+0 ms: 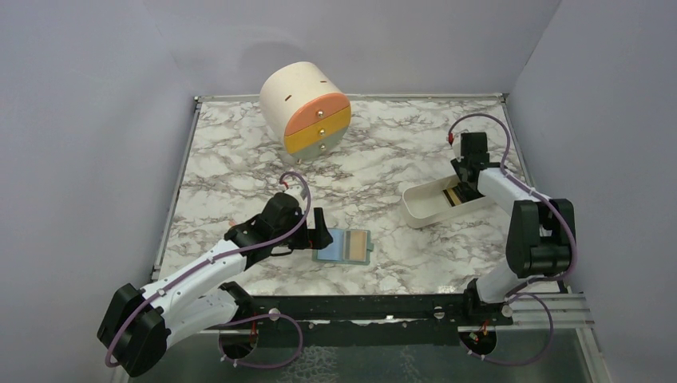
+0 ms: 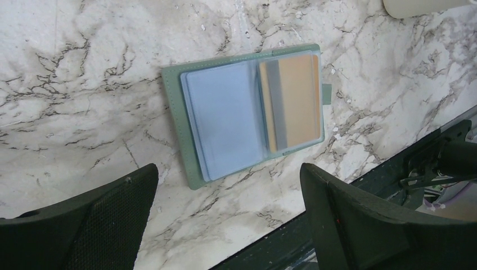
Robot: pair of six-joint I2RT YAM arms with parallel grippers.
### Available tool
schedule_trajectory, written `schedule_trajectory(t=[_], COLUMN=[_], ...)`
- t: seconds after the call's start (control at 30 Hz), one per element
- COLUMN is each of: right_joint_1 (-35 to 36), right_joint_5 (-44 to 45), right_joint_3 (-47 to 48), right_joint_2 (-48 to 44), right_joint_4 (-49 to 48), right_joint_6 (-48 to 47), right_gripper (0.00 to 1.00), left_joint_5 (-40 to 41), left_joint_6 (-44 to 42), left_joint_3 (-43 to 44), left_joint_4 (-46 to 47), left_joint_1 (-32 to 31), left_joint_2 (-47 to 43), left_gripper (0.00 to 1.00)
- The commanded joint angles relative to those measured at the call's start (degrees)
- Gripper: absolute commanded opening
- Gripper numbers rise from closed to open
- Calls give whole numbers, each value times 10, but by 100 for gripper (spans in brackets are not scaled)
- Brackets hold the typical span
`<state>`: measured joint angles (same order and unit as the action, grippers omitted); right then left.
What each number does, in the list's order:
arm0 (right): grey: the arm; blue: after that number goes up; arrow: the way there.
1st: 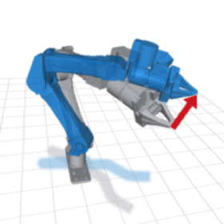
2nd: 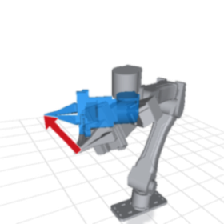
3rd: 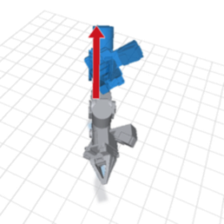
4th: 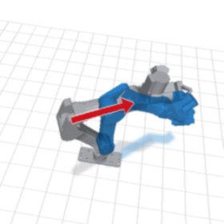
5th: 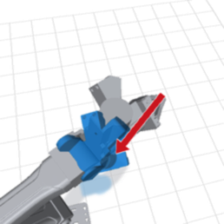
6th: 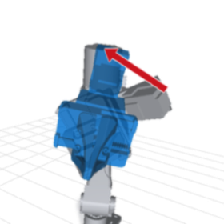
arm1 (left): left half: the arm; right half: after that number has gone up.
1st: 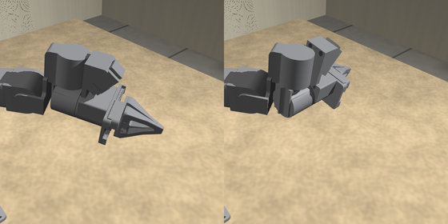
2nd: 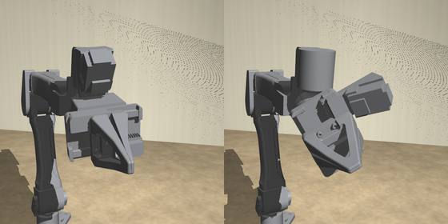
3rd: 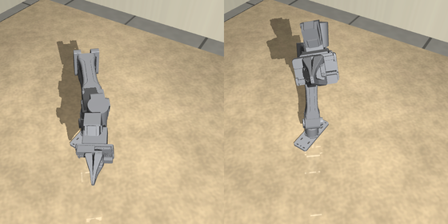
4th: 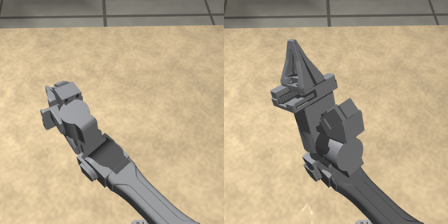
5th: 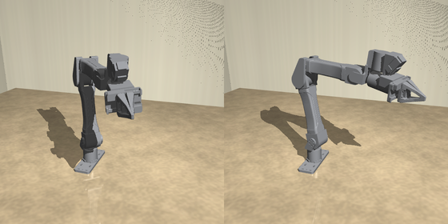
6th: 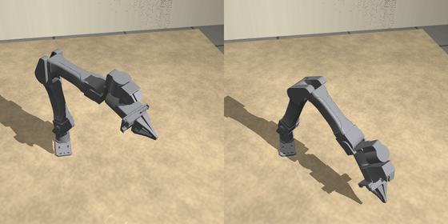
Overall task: Put the credit cards into the card holder
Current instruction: Pick up the credit card from the storage box.
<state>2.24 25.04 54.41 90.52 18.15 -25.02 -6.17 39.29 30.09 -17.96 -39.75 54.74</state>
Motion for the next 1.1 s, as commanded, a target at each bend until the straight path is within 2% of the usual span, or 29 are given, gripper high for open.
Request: schedule_trajectory(t=[0.0, 0.1, 0.37, 0.6, 1.07], right_joint_1=[-16, -16, -22, -22, -23], right_joint_5=[37, 61, 45, 64, 63], right_joint_3=[-10, -26, -23, -34, -19], right_joint_2=[16, 22, 54, 44, 34], right_joint_4=[-68, -106, -134, -173, -159], right_joint_6=[-32, -48, -52, -65, -63], right_gripper=[44, 44, 42, 35, 26], left_joint_5=[18, 16, 28, 23, 13], left_joint_6=[6, 11, 16, 6, 6], left_joint_3=[-1, -1, -8, -11, -22], left_joint_4=[-3, -3, 11, 19, 27], left_joint_1=[3, 3, 4, 5, 9], left_joint_2=[-10, -11, 12, 25, 56], left_gripper=[99, 99, 99, 99, 99])
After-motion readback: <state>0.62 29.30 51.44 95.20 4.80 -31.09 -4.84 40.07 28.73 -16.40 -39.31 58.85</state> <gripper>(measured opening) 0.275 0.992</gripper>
